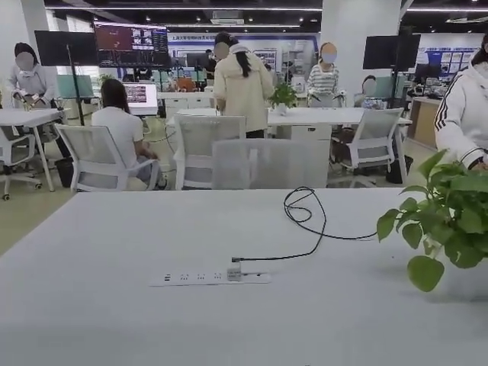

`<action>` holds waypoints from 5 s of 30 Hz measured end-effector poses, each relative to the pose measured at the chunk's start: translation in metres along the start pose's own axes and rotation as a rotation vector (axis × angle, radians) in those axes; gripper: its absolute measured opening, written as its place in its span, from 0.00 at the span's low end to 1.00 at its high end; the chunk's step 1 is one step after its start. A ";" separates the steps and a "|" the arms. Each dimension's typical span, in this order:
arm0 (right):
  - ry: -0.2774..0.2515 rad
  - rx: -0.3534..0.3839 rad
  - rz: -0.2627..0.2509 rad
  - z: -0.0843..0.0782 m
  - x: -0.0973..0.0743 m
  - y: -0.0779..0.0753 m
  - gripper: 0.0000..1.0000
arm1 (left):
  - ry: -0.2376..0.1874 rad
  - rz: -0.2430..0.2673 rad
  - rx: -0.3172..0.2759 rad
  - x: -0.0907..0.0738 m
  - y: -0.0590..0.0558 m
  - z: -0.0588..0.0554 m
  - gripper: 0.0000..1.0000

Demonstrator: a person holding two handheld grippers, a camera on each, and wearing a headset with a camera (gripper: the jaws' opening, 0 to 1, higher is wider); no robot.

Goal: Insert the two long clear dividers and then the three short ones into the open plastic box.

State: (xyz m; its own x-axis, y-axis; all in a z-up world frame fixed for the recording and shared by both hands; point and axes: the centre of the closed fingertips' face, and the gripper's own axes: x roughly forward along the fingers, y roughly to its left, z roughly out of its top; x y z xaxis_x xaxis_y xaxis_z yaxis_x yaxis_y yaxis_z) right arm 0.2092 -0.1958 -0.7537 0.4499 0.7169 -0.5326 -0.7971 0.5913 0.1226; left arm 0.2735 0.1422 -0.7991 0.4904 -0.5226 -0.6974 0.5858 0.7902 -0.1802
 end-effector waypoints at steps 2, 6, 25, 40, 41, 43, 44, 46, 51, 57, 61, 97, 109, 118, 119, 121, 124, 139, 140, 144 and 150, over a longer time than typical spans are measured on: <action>0.002 0.005 -0.002 -0.001 0.000 -0.001 0.87 | 0.024 0.012 -0.013 0.002 0.005 -0.004 0.76; 0.000 0.011 -0.005 -0.001 0.000 0.000 0.87 | 0.054 0.037 -0.022 0.006 0.011 -0.010 0.71; -0.004 0.036 -0.022 -0.005 -0.001 -0.004 0.86 | 0.270 0.090 0.049 0.026 0.026 -0.037 0.51; -0.012 0.042 -0.027 -0.005 0.001 -0.005 0.85 | 0.338 0.152 0.098 0.026 0.031 -0.037 0.41; -0.012 0.044 -0.027 -0.005 0.002 -0.005 0.85 | 0.344 0.152 0.097 0.027 0.031 -0.037 0.40; -0.013 0.044 -0.026 -0.006 0.002 -0.005 0.85 | 0.351 0.155 0.092 0.027 0.031 -0.037 0.40; -0.012 0.045 -0.026 -0.007 0.002 -0.005 0.85 | 0.357 0.156 0.090 0.027 0.031 -0.037 0.40; -0.013 0.047 -0.027 -0.007 0.001 -0.004 0.85 | 0.370 0.160 0.083 0.028 0.033 -0.037 0.40; -0.017 0.050 -0.032 -0.008 0.001 -0.005 0.85 | 0.413 0.165 0.073 0.029 0.032 -0.037 0.38; -0.019 0.054 -0.037 -0.008 0.001 -0.004 0.85 | 0.438 0.171 0.063 0.028 0.034 -0.037 0.32; -0.022 0.059 -0.040 -0.009 0.000 -0.004 0.85 | 0.438 0.172 0.060 0.027 0.033 -0.037 0.32; -0.015 0.055 -0.030 -0.003 0.001 0.003 0.81 | 0.378 0.101 -0.121 0.021 0.021 -0.036 0.30; -0.039 0.060 -0.022 0.016 0.003 0.002 0.78 | 0.255 0.090 -0.176 0.010 0.011 -0.020 0.30; -0.077 0.061 -0.007 0.048 0.008 0.007 0.72 | 0.134 0.051 -0.216 0.000 -0.014 0.008 0.30; -0.086 0.062 -0.006 0.053 0.009 0.007 0.72 | 0.103 0.041 -0.224 -0.001 -0.019 0.015 0.30; -0.093 0.072 -0.003 0.062 0.011 0.009 0.70 | 0.068 0.015 -0.237 -0.002 -0.029 0.024 0.30; -0.133 0.076 0.005 0.080 0.014 0.013 0.69 | 0.013 -0.026 -0.262 -0.004 -0.046 0.040 0.30; -0.184 0.143 0.052 0.138 0.035 0.039 0.54 | -0.153 -0.178 -0.286 -0.008 -0.118 0.092 0.30; -0.183 0.147 0.048 0.142 0.037 0.040 0.52 | -0.165 -0.192 -0.284 -0.009 -0.124 0.095 0.30; -0.218 0.204 0.039 0.155 0.042 0.040 0.44 | -0.181 -0.213 -0.272 -0.008 -0.137 0.102 0.30; -0.216 0.246 0.036 0.161 0.055 0.048 0.33 | -0.196 -0.235 -0.235 -0.009 -0.151 0.114 0.30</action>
State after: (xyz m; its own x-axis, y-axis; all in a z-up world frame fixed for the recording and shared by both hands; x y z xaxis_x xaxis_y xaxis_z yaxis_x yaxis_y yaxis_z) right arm 0.2604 -0.0685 -0.6422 0.5188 0.7854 -0.3376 -0.7051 0.6164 0.3506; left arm 0.2544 -0.0086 -0.6872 0.4875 -0.7315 -0.4766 0.5445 0.6815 -0.4890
